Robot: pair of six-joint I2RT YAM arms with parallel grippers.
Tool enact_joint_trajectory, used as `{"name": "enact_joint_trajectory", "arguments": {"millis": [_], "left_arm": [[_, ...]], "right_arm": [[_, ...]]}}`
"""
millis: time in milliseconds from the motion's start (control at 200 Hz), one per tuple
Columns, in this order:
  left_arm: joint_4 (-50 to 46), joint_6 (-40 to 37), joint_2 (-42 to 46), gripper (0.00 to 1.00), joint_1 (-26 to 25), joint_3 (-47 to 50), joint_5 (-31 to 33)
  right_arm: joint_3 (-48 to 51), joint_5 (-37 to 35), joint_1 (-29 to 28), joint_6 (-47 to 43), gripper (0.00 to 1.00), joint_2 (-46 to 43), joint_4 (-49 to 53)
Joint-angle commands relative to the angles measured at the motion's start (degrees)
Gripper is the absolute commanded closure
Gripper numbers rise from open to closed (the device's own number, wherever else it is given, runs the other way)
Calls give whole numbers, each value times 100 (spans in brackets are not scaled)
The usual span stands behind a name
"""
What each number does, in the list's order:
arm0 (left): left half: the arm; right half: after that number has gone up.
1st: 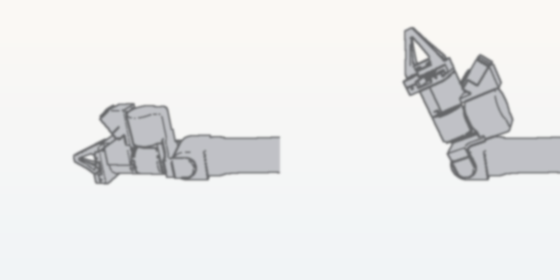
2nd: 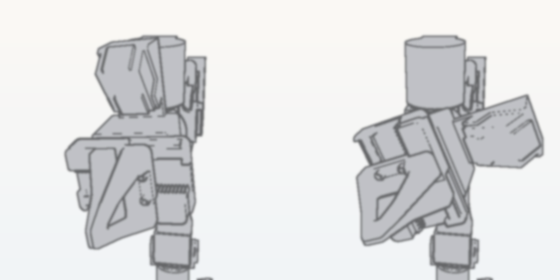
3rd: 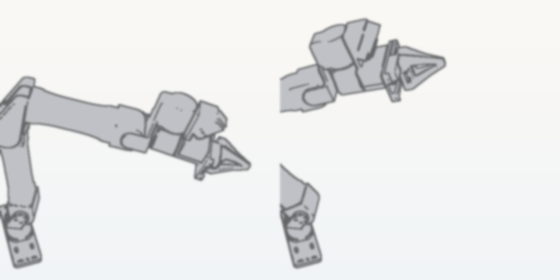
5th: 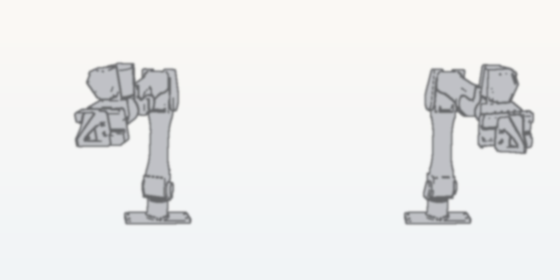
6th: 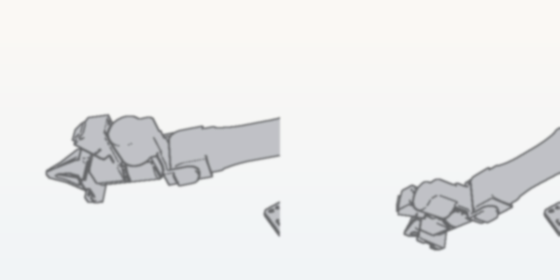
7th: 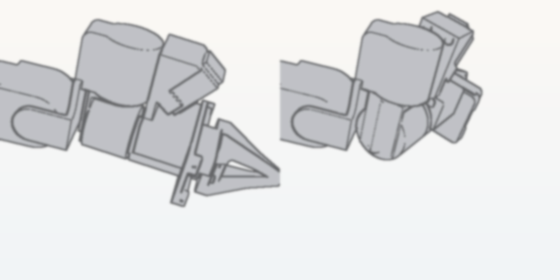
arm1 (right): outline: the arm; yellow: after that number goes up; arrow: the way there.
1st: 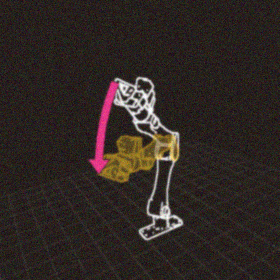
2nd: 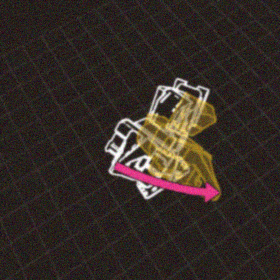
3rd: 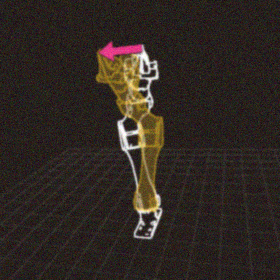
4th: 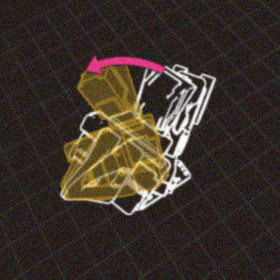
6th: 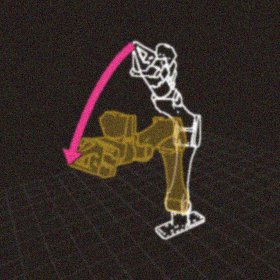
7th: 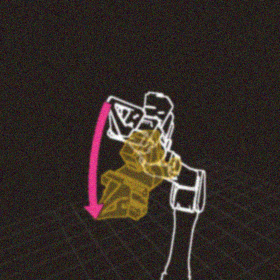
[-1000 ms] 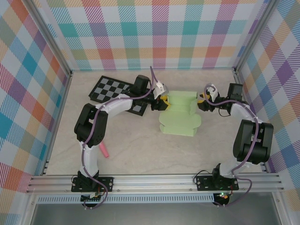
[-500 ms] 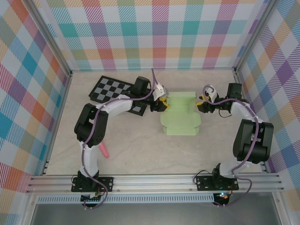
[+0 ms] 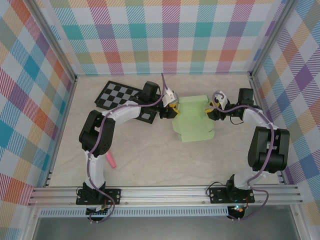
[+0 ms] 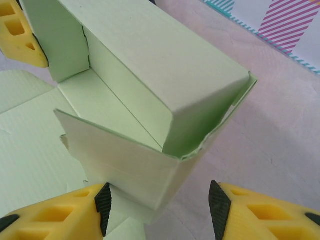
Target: Fold the paper box
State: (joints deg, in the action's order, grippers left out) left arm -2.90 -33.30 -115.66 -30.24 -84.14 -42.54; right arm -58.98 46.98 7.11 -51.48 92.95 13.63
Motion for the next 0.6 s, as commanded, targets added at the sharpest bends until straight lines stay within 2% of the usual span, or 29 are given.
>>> {"name": "enact_joint_trajectory", "arguments": {"millis": [0, 75, 320, 595], "left_arm": [[39, -142, 116, 66, 28, 68, -235], [47, -142, 107, 66, 27, 64, -241], [121, -108, 72, 66, -7, 38, -199], [360, 136, 27, 66, -70, 46, -166]], "right_arm": [[107, 173, -10, 243, 44, 64, -546], [152, 371, -55, 462, 46, 126, -841], [480, -282, -366, 1346, 53, 211, -2073], [933, -1754, -885, 2647, 53, 205, -3552]]}}
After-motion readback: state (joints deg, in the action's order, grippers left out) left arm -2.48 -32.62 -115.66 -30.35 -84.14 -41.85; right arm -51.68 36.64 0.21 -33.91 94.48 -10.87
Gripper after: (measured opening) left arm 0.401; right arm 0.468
